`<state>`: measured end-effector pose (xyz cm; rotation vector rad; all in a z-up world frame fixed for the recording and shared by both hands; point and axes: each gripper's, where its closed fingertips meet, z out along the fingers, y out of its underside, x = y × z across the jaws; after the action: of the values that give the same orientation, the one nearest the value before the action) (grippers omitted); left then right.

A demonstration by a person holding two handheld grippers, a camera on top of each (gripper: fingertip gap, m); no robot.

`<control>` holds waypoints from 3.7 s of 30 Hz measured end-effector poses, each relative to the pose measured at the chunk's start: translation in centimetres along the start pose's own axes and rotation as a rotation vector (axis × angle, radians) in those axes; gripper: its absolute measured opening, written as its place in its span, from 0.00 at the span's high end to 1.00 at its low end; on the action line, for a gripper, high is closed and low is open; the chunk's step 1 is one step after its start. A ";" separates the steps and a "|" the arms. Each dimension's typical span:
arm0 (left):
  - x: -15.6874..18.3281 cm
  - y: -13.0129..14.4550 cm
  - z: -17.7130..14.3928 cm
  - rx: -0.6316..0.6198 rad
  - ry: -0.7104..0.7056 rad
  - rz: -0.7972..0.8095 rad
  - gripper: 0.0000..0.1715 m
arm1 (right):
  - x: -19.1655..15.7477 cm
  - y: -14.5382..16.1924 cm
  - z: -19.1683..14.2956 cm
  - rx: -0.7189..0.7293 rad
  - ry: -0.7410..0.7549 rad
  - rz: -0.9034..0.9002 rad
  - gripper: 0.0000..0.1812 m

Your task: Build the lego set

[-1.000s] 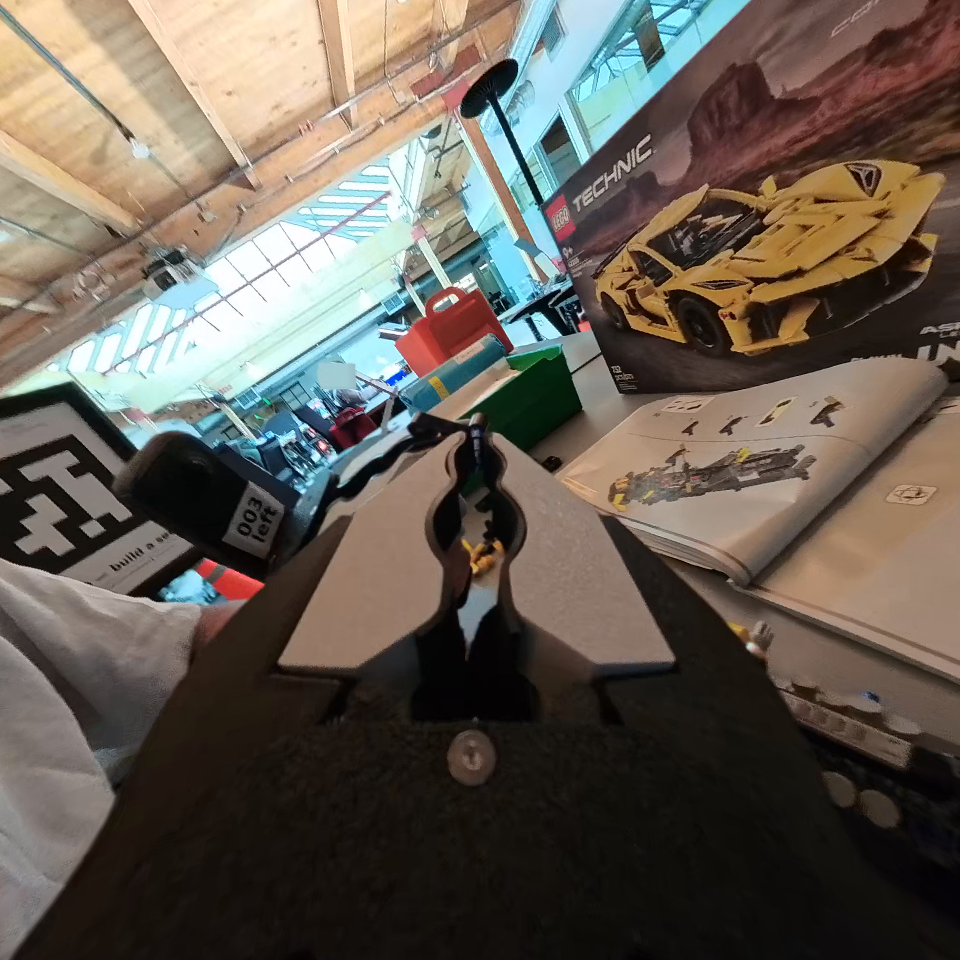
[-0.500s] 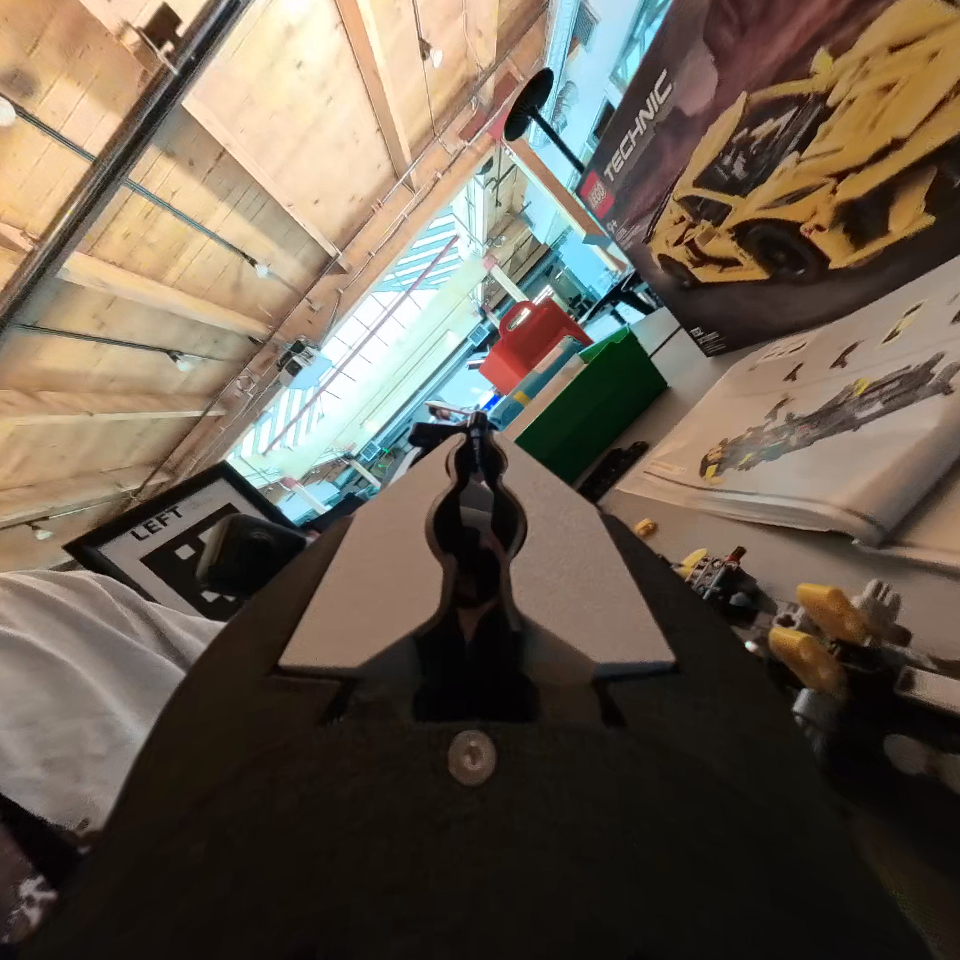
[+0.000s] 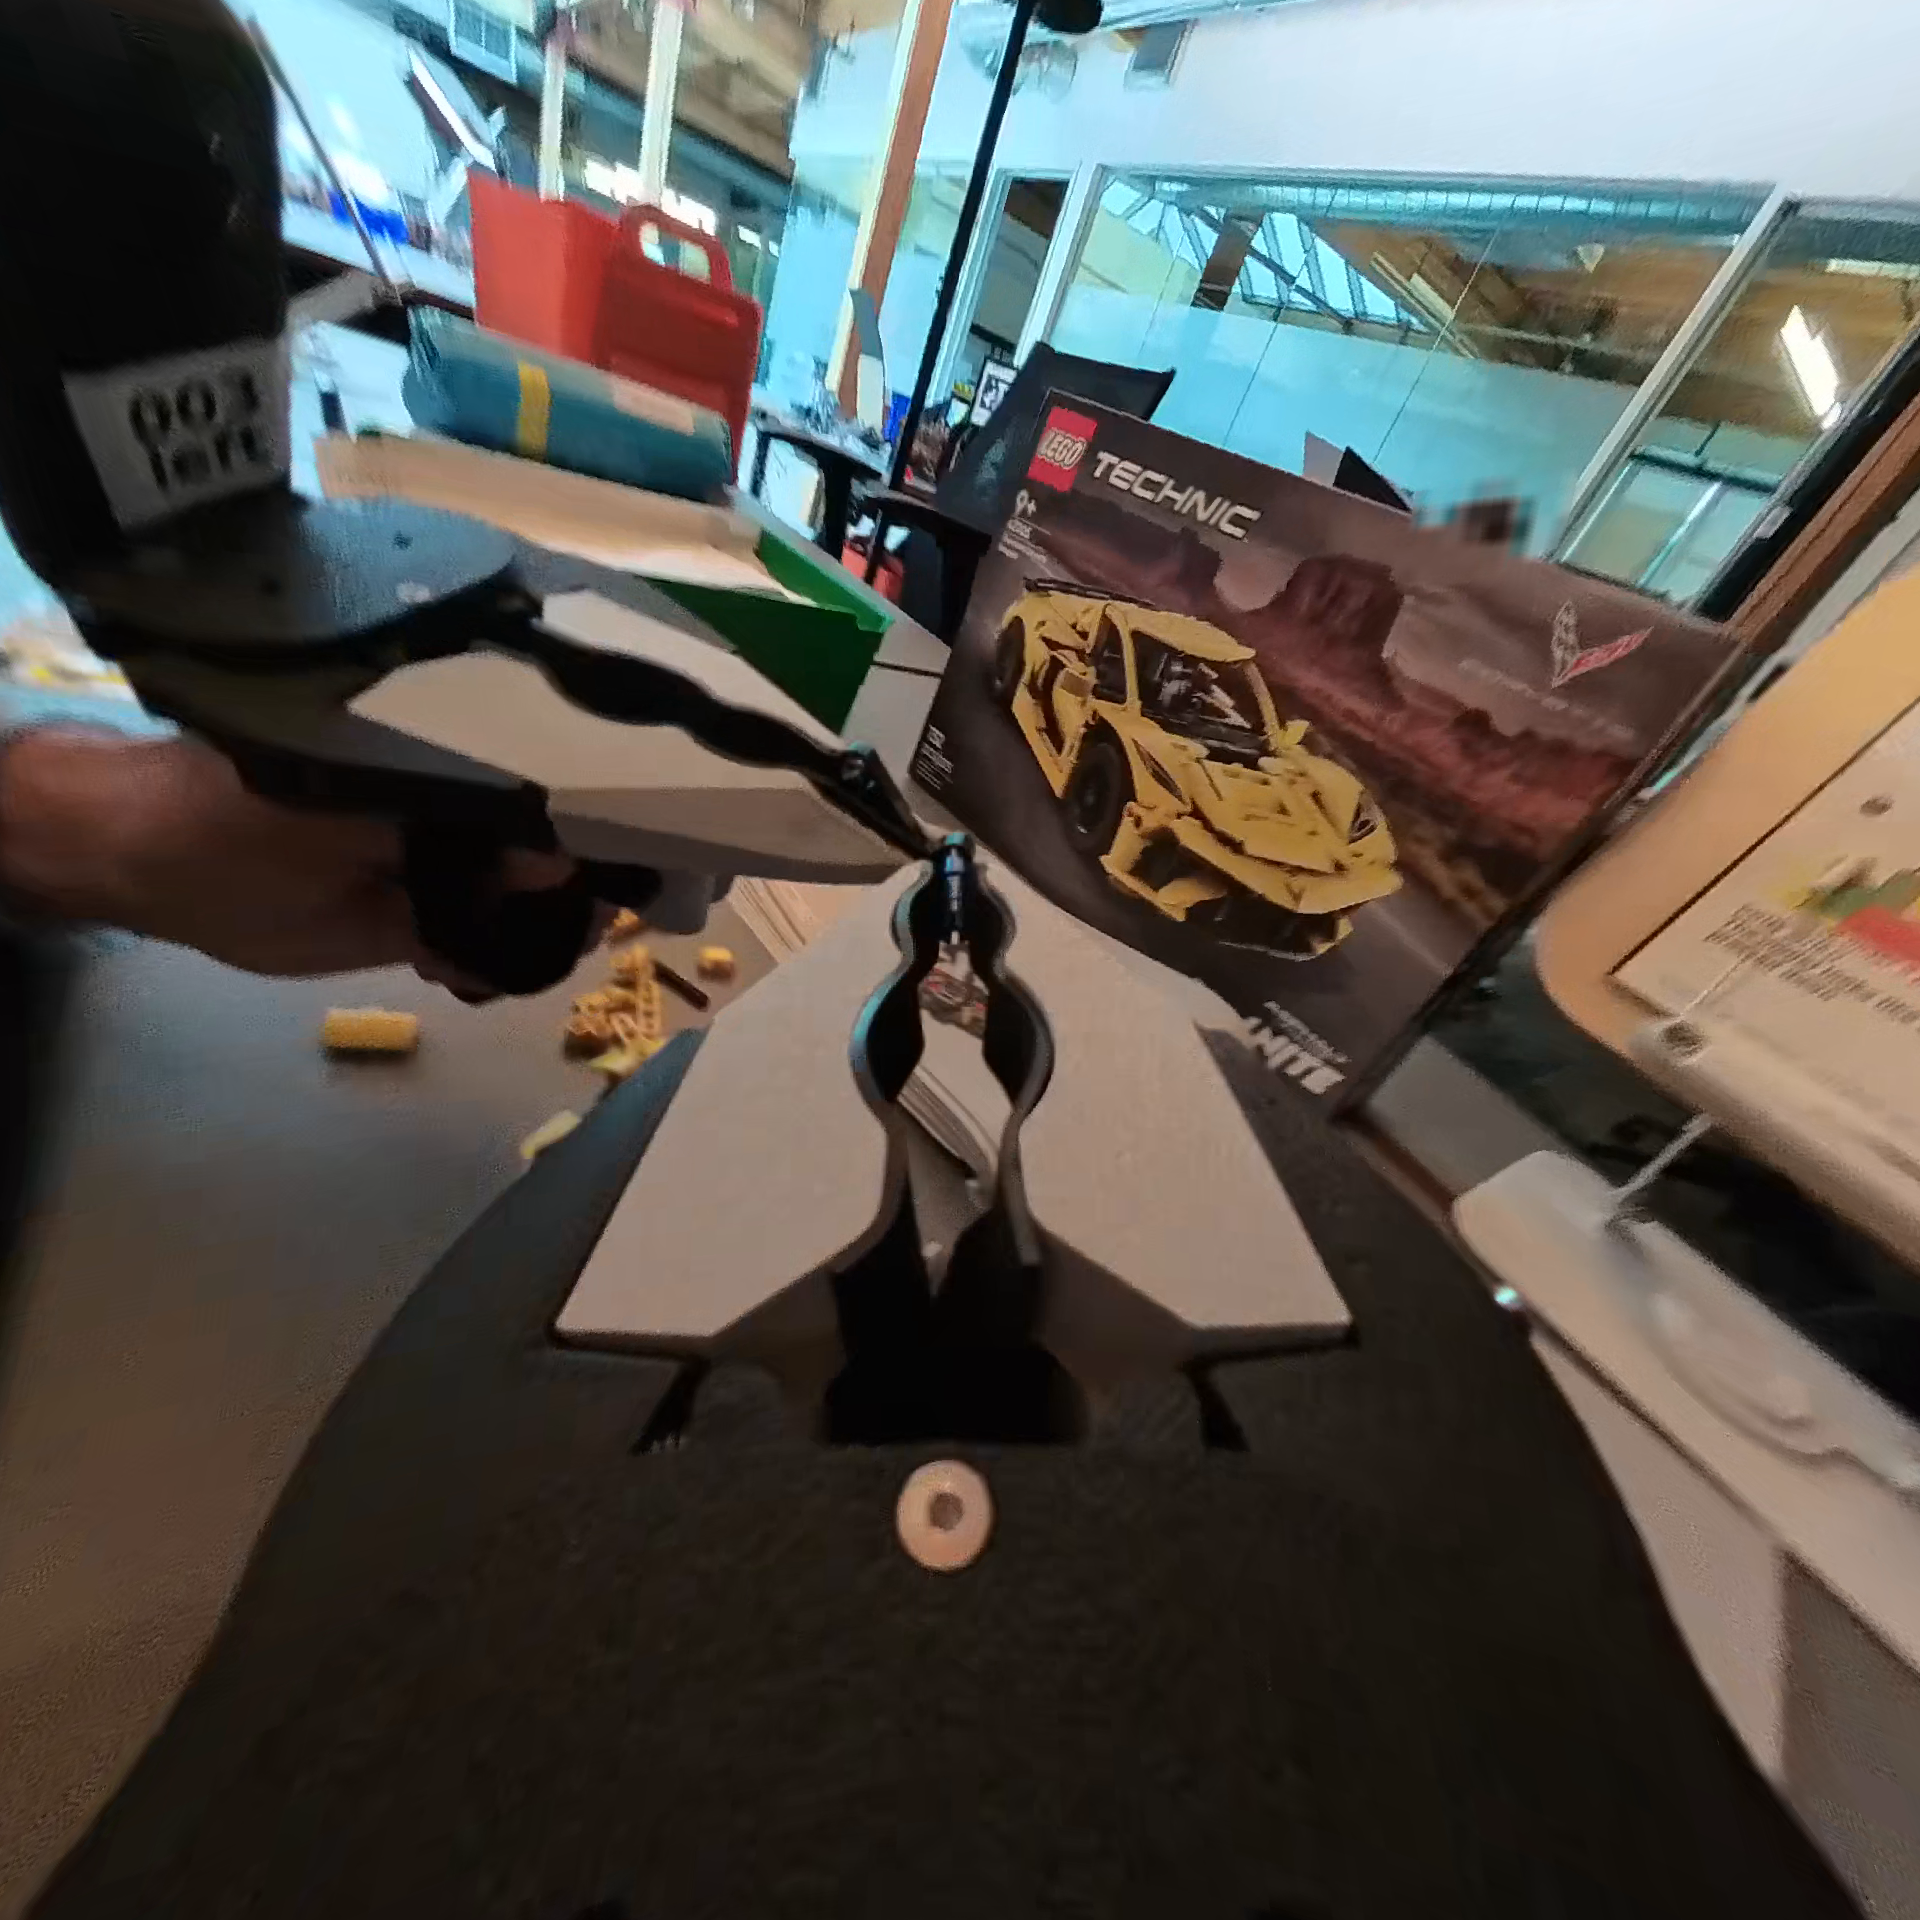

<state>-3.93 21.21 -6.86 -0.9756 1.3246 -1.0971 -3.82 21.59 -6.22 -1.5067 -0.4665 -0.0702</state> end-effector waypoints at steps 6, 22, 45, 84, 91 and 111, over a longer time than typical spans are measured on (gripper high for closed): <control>0.3 0.6 0.0 -0.044 -0.028 0.181 0.97 | -0.1 0.6 -0.2 -0.053 0.026 -0.133 0.98; -0.1 -0.4 -0.2 0.011 -0.190 0.445 0.97 | -0.6 0.1 0.2 0.177 -0.337 0.997 0.99; 1.0 -3.1 -1.8 0.187 0.377 -0.415 0.97 | 0.3 -3.2 -3.0 0.325 -0.617 0.903 0.80; -2.1 1.8 -0.6 -0.040 0.281 -0.621 0.97 | 0.3 0.1 -0.1 0.233 -0.515 1.033 0.80; -10.3 7.4 -3.2 -0.274 -0.004 -0.700 0.97 | 2.3 0.5 -1.1 0.196 -0.354 0.954 0.87; -20.1 15.5 -8.1 -0.586 -0.318 -0.584 0.97 | 5.4 6.2 -1.4 -0.081 -0.150 0.724 0.92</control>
<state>-10.09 44.83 -17.56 -1.9762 1.1371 -0.9183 3.47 22.05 -10.21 -1.6878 -0.0143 0.5990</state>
